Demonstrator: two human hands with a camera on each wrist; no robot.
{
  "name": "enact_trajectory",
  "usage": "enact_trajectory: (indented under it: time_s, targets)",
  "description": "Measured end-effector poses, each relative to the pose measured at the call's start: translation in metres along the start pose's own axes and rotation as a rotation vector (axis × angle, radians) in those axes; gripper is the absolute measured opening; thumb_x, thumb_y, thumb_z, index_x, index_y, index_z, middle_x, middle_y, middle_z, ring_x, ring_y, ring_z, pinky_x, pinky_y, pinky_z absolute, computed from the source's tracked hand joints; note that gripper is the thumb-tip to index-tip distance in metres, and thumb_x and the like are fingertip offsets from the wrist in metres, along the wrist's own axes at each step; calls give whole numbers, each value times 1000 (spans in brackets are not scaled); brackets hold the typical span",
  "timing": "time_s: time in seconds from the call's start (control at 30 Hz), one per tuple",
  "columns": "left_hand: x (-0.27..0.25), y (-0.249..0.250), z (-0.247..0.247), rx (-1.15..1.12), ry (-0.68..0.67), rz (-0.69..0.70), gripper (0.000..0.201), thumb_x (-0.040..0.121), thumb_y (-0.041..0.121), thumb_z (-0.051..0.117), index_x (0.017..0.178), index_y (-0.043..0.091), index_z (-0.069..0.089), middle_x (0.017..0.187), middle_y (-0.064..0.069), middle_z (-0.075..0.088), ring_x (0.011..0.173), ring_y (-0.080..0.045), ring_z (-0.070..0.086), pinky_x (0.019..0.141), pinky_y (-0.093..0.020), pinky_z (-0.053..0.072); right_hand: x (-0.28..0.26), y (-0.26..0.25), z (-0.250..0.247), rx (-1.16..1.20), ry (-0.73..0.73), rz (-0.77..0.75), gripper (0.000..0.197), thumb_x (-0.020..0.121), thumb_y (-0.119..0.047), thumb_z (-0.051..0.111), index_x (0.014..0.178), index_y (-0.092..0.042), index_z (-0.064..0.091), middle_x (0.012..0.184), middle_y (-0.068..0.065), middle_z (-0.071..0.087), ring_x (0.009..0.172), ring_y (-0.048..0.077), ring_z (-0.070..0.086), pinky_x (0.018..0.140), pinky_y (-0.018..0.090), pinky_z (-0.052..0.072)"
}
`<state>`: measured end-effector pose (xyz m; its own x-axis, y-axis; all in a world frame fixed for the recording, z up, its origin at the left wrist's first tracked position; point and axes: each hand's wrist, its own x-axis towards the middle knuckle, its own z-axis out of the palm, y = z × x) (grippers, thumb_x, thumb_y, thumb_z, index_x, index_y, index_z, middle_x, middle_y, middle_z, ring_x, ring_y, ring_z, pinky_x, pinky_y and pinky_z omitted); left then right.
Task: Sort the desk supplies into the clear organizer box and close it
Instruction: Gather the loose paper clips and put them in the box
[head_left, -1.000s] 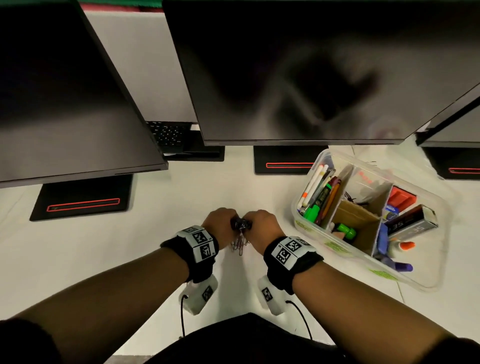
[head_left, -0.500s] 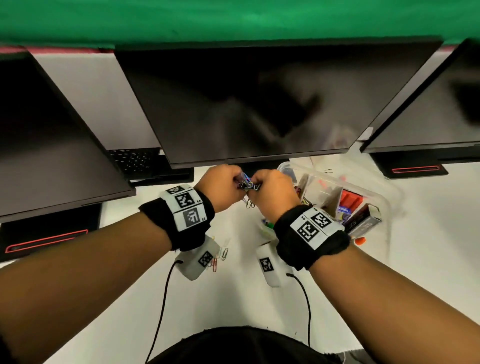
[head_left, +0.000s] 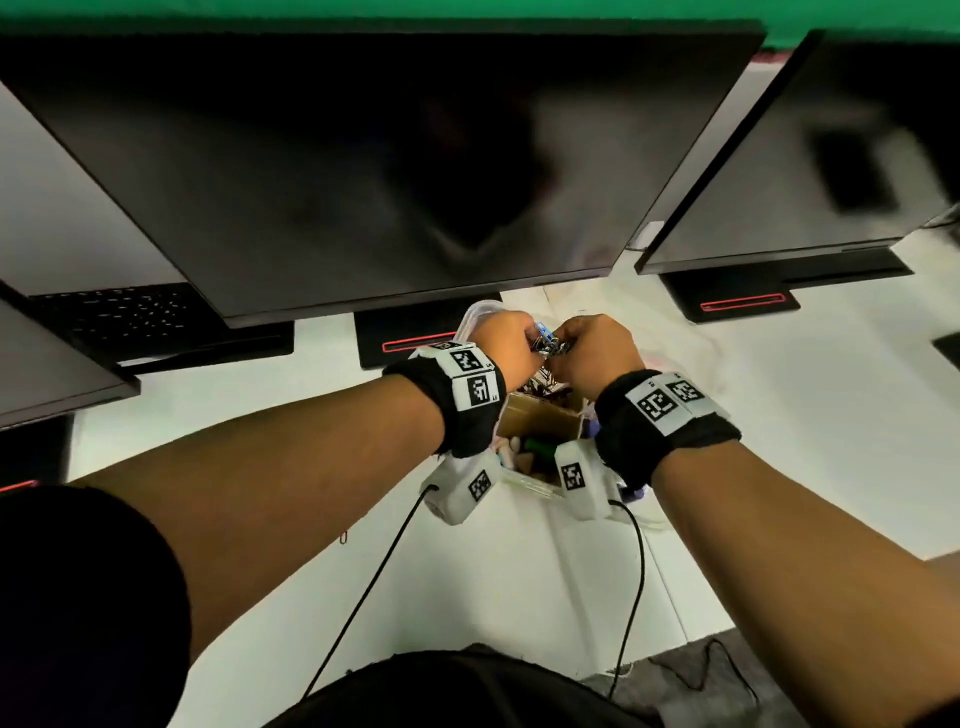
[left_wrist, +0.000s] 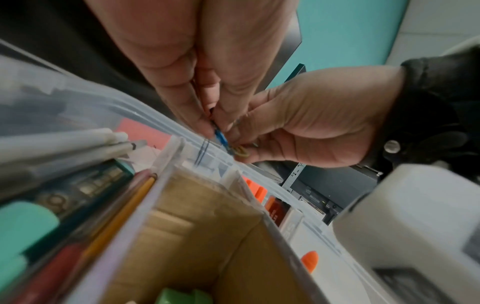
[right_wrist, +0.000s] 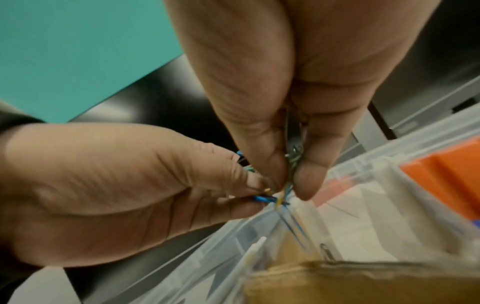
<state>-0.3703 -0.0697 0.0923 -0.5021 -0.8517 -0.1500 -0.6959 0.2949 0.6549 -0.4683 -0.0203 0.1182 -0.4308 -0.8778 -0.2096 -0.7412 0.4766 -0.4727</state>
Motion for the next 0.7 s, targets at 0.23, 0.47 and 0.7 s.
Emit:
enact_trajectory:
  time_s: [0.23,0.47,0.7]
  targets:
    - [5,-4,-6,-124,-60,-9,34,88,-1,55,120,5,63,122,-10,65,113,-23,60,100,-29,46,11,15,4,12,-57,36,28,83,0,62,105,-16,70,114,9,66,103,25,62,81,24,44]
    - [-15,-45,-48,-271,97,-39,22,82,-4,57,96,5,70,91,-10,71,86,-25,68,82,-37,57,-13,-44,20,123,-40,-174,12,82,-6,60,82,-12,71,91,7,70,84,21,61,78,24,45]
    - [-61,-139,-81,70,-42,-163,19,78,16,72,97,14,69,104,-4,70,85,-16,62,64,-18,46,-61,-110,72,-66,-270,-412,21,84,-10,58,102,-9,70,105,7,68,100,22,63,86,28,48]
